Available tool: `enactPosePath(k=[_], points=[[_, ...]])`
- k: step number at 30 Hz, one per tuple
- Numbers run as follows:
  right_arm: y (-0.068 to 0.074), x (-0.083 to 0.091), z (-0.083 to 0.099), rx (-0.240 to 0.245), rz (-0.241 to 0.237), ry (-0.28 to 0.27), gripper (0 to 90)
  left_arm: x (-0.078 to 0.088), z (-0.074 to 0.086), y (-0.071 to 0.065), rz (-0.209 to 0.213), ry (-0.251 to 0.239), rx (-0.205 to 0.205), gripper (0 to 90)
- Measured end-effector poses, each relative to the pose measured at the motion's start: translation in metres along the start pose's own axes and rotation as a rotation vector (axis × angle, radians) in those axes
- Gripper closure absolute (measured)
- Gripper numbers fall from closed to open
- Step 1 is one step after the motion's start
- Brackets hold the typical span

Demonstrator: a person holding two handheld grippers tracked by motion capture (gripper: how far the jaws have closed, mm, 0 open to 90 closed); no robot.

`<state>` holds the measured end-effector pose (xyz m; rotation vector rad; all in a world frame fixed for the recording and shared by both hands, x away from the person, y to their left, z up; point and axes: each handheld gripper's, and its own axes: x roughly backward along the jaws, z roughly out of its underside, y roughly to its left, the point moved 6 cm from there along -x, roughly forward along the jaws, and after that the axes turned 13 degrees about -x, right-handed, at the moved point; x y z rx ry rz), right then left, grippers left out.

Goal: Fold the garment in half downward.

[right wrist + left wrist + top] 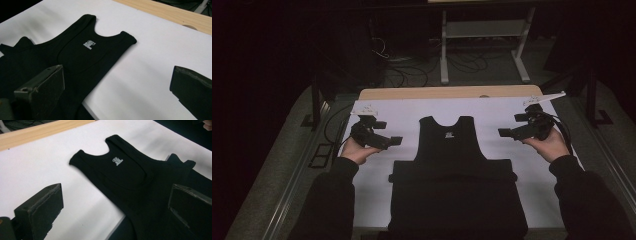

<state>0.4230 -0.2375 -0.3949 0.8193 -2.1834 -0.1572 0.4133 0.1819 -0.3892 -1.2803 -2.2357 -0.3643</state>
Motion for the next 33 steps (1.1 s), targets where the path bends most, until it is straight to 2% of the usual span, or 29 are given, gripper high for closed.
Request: enactPosePath(k=[7, 10, 19, 25, 31, 33], points=[[-0.002, -0.011, -0.009, 0.007, 0.005, 0.015, 0.0, -0.005, -0.007, 0.008, 0.004, 0.004, 0.007, 0.0], [-0.003, -0.015, -0.012, 0.005, 0.005, 0.018, 0.0, -0.009, -0.009, 0.009, 0.035, 0.0, 0.023, 0.0], [-0.005, -0.029, -0.02, 0.005, 0.006, 0.028, 0.0, -0.021, -0.016, 0.017, 0.033, -0.006, 0.019, 0.0], [-0.006, -0.038, -0.022, 0.004, 0.006, 0.043, 0.0, -0.031, -0.014, 0.024, 0.025, -0.025, 0.048, 0.0], [-0.009, -0.046, -0.023, -0.007, 0.005, 0.04, 0.0, -0.044, -0.008, 0.031, 0.02, -0.015, 0.068, 0.0], [-0.011, -0.049, -0.023, -0.015, 0.008, 0.039, 0.0, -0.047, -0.006, 0.035, 0.015, -0.02, 0.092, 0.0]])
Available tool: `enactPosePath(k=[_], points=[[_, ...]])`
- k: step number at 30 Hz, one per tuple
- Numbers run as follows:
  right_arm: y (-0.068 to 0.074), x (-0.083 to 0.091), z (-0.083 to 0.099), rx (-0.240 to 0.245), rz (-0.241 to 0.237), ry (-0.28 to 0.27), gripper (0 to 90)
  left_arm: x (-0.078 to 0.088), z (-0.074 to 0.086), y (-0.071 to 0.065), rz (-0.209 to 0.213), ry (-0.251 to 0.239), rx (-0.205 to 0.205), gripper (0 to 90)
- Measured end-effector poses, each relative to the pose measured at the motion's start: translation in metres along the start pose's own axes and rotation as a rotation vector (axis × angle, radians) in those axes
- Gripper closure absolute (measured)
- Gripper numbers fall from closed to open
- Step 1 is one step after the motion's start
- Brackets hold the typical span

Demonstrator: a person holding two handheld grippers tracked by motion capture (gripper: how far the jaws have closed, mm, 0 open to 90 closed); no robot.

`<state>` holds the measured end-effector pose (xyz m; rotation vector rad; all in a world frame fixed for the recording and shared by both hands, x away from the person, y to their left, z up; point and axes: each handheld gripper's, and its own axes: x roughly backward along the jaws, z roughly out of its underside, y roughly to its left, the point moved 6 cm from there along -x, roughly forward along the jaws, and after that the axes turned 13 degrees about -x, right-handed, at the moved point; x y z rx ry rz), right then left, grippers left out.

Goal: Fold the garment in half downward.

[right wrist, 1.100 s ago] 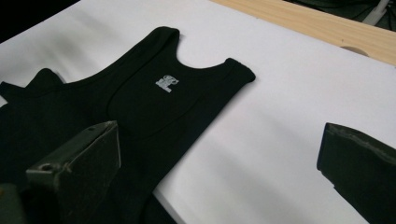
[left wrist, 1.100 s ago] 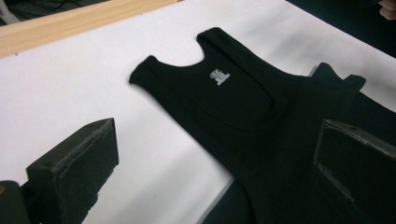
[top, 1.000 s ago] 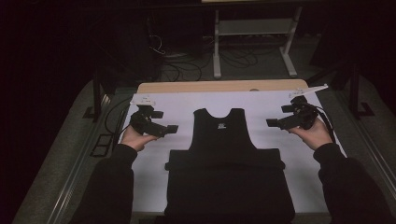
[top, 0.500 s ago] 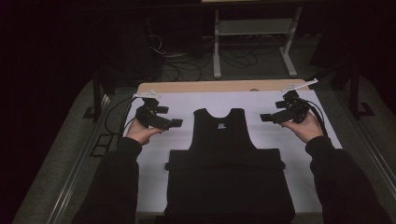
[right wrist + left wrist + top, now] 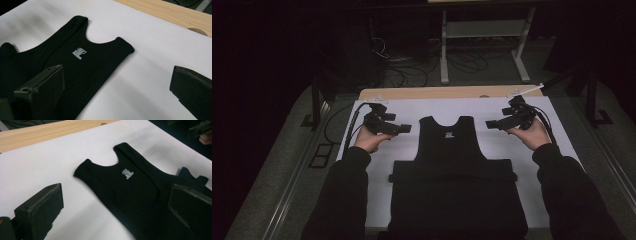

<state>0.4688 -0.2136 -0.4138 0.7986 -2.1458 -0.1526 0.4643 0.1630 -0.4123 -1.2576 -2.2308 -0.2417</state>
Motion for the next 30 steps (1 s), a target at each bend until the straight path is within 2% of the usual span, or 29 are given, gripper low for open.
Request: enactPosePath(k=[3, 14, 19, 24, 30], points=[[-0.003, -0.005, -0.002, -0.017, 0.005, -0.001, 0.0, -0.005, 0.003, 0.006, -0.009, -0.005, 0.031, 0.0], [-0.009, -0.021, -0.014, -0.022, 0.022, 0.012, 0.0, -0.013, 0.008, 0.027, -0.062, -0.021, 0.081, 0.0], [-0.007, -0.03, -0.019, -0.016, 0.026, 0.021, 0.0, -0.023, 0.006, 0.03, -0.067, 0.02, 0.059, 0.0], [-0.007, -0.039, -0.023, -0.021, 0.021, 0.027, 0.0, -0.035, 0.002, 0.031, -0.057, 0.032, 0.042, 0.0], [-0.007, -0.049, -0.027, -0.013, 0.021, 0.037, 0.0, -0.049, -0.001, 0.033, -0.047, 0.037, 0.046, 0.0]])
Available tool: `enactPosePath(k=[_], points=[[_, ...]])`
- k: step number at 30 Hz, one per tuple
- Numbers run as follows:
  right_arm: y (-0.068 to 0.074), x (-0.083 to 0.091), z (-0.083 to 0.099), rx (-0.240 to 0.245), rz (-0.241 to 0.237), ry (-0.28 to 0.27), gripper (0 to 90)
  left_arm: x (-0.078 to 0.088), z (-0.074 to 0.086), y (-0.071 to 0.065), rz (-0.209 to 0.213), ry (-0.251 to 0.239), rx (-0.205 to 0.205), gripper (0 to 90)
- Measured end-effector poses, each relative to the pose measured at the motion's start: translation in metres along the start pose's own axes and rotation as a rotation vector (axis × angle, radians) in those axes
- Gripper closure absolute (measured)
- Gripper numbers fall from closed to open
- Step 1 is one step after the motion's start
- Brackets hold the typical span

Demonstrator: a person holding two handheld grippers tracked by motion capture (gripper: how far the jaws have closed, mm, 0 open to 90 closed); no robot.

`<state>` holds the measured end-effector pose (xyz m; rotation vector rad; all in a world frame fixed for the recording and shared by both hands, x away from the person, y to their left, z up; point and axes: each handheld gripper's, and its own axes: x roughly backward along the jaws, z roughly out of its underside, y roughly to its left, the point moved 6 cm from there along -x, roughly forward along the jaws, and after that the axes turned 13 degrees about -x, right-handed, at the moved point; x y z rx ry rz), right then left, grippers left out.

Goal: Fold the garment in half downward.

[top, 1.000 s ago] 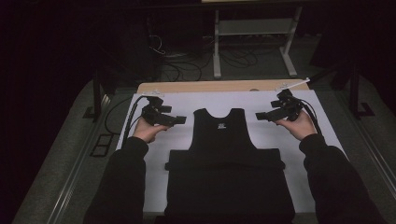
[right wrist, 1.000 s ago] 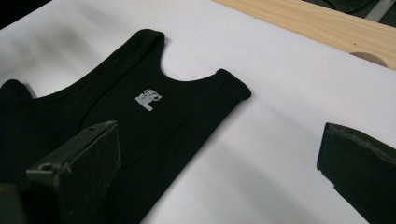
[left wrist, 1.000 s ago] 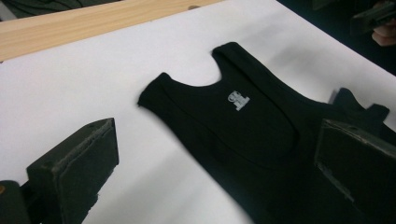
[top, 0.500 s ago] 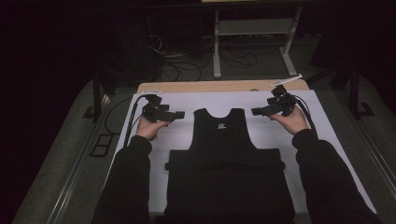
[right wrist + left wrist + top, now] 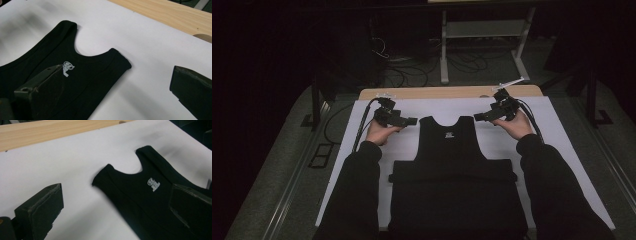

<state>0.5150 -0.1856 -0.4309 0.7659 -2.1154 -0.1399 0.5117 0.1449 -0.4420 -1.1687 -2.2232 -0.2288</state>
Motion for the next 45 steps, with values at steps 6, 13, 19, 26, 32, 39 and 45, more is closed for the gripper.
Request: enactPosePath(k=[6, 13, 19, 26, 32, 39, 45], points=[[-0.005, -0.01, -0.002, -0.017, -0.001, 0.006, 0.0, -0.014, -0.005, 0.001, 0.005, 0.013, -0.008, 0.0], [-0.009, -0.028, 0.005, -0.056, -0.014, 0.027, 1.7, -0.03, -0.002, -0.001, 0.023, 0.028, 0.005, 0.0], [-0.009, -0.038, 0.004, -0.073, -0.022, 0.002, 12.1, -0.039, -0.003, 0.001, 0.016, 0.036, 0.018, 3.2], [-0.014, -0.044, 0.001, -0.089, 0.038, -0.001, 14.4, -0.045, -0.003, 0.006, 0.008, 0.049, 0.026, 8.6], [-0.009, -0.052, 0.0, -0.085, 0.073, 0.025, 19.0, -0.048, -0.001, 0.008, 0.003, 0.055, 0.052, 12.7], [-0.002, -0.061, 0.001, -0.072, 0.085, 0.041, 21.9, -0.054, 0.001, 0.007, 0.005, 0.063, 0.06, 14.5], [-0.006, -0.066, 0.004, -0.084, 0.108, 0.044, 30.0, -0.06, 0.001, 0.004, -0.003, 0.055, 0.06, 18.8]])
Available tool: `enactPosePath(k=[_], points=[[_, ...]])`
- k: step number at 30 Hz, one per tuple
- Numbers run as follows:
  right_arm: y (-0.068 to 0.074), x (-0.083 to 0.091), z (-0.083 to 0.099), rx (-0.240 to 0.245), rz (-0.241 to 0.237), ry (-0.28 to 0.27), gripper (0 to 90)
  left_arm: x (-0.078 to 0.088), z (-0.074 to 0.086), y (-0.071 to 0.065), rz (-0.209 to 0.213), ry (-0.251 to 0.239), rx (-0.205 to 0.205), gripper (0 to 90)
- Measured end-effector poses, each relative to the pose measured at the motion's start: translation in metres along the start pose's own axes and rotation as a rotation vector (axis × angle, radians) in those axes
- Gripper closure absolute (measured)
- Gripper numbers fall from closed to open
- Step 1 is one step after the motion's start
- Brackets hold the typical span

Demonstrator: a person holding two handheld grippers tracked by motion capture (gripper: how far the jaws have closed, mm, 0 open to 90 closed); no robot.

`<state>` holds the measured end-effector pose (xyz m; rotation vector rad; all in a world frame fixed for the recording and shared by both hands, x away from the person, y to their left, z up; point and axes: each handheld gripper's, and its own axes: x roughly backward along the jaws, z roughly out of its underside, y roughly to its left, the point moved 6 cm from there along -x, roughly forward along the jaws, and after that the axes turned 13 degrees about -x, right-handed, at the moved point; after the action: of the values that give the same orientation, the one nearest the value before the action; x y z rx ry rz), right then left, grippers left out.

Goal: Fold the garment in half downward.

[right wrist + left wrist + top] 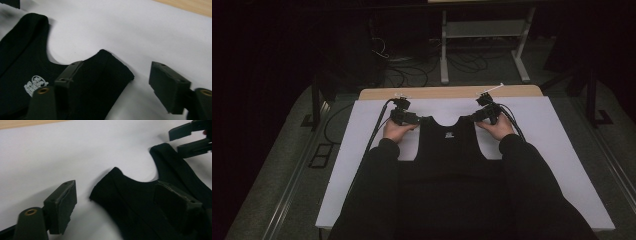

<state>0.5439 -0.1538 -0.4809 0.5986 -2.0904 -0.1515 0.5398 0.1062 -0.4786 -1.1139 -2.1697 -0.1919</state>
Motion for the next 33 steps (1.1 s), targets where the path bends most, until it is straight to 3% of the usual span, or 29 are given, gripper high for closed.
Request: enactPosePath(k=[7, 11, 13, 16, 22, 33], points=[[0.0, -0.006, 0.003, -0.02, 0.01, 0.007, 56.3, -0.004, -0.003, -0.004, -0.045, 0.006, 0.015, 39.8], [-0.001, -0.007, 0.005, -0.019, 0.038, 0.024, 76.4, -0.008, -0.001, -0.004, -0.09, 0.065, 0.016, 55.6], [-0.001, -0.006, 0.005, -0.033, 0.036, 0.031, 81.6, -0.01, 0.0, -0.003, -0.104, 0.085, 0.017, 60.8], [0.0, -0.005, 0.006, -0.03, 0.031, 0.037, 83.6, -0.013, 0.001, -0.003, -0.141, 0.103, 0.023, 69.4], [0.001, -0.003, 0.007, -0.034, 0.014, 0.029, 84.4, -0.014, 0.0, -0.005, -0.177, 0.116, 0.019, 85.6], [0.005, 0.008, 0.01, -0.022, -0.006, -0.001, 85.0, -0.01, -0.001, -0.014, -0.176, 0.108, 0.008, 88.2]])
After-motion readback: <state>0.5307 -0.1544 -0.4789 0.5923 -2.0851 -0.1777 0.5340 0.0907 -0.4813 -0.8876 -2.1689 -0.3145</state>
